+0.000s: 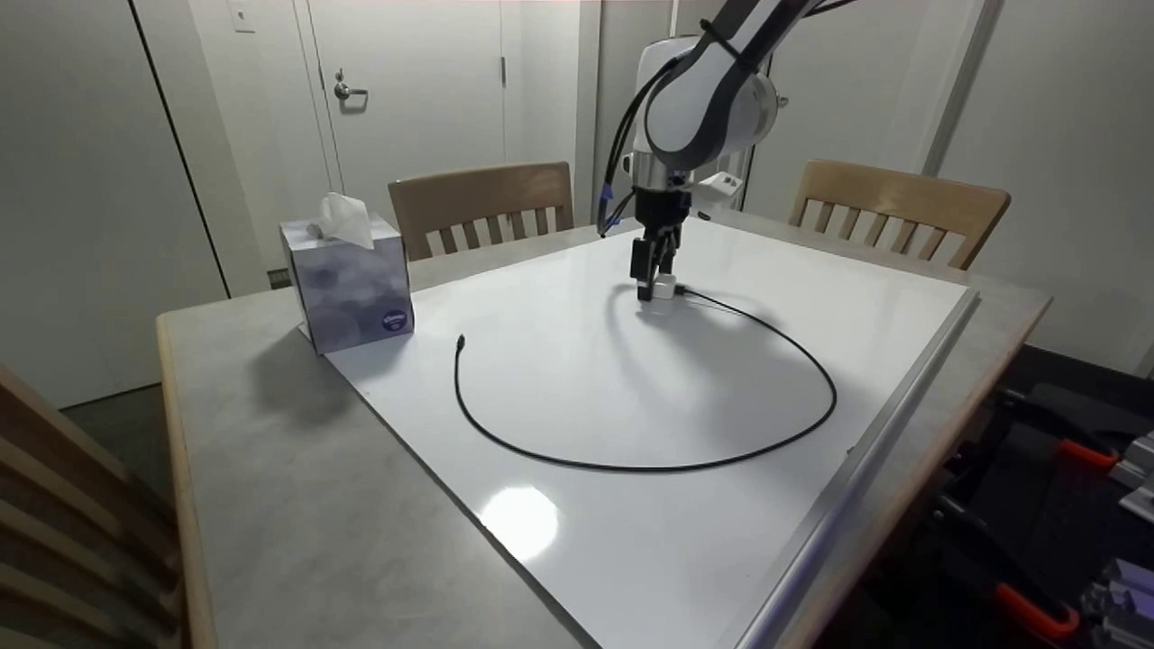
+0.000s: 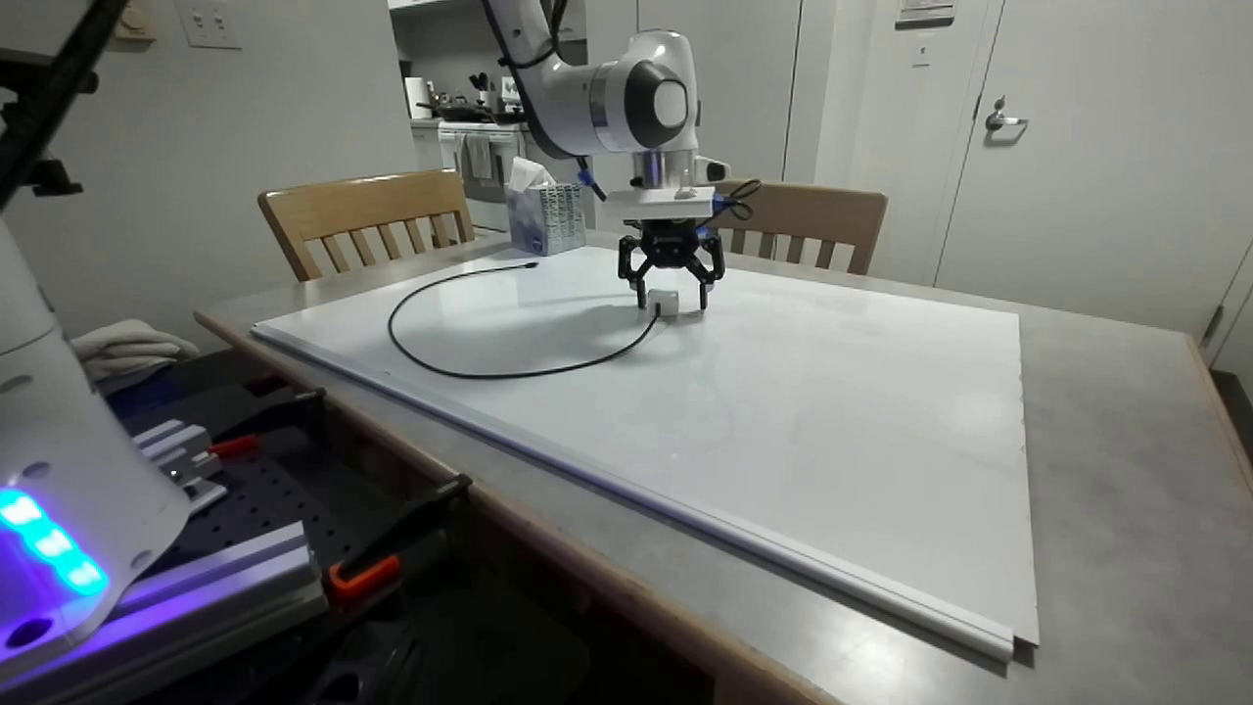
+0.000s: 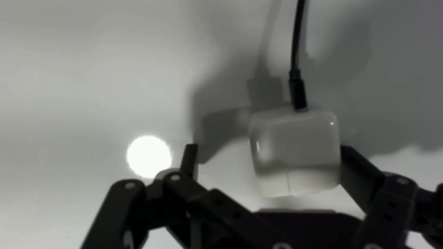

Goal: Straighten the charger cable.

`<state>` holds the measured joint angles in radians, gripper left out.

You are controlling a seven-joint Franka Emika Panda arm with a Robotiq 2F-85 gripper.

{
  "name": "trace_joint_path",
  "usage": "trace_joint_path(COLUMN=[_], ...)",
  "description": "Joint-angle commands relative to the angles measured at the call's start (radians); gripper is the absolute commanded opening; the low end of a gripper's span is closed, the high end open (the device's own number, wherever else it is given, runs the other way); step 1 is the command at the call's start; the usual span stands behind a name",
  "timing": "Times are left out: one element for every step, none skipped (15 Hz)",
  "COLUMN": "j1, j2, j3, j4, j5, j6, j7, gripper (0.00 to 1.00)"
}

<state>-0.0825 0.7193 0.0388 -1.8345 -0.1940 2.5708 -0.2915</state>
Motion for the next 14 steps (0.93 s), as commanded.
trace_joint_path(j1=[-0.131,-0.158,-0.172,-0.178,-0.175,-0.178,-0.175,-0.171,-0.163,-0.162,-0.157,-0.155,-0.153,-0.150], j2=[-0.011,-0.015,-0.019,-0.026,-0.028,-0.031,-0.031,-0.032,-0.031,-0.030,-0.028,-0.027,-0.026,-0.026], j3=[0.107,0.128,0.134,0.134,0.127,0.127,0.125,0.122,0.117,0.118,0.115,0.114,0.113,0.111], j4=[-0.049,-0.061,-0.066,-0.075,-0.076,-0.078,-0.078,-0.077,-0.071,-0.065,-0.061,-0.057,-0.056,-0.054], j5=[0.152,0.194,0.214,0.224,0.224,0.225,0.224,0.221,0.214,0.213,0.209,0.208,0.206,0.206], j6=[0.015,0.016,0.025,0.034,0.036,0.035,0.038,0.035,0.027,0.019,0.015,0.010,0.011,0.006], j7=[-0.133,-0.162,-0.178,-0.188,-0.188,-0.194,-0.194,-0.190,-0.183,-0.185,-0.181,-0.179,-0.179,-0.174], gripper=[1.00,1.00,1.00,1.00,1.00,1.00,1.00,1.00,1.00,1.00,1.00,1.00,1.00,0.75])
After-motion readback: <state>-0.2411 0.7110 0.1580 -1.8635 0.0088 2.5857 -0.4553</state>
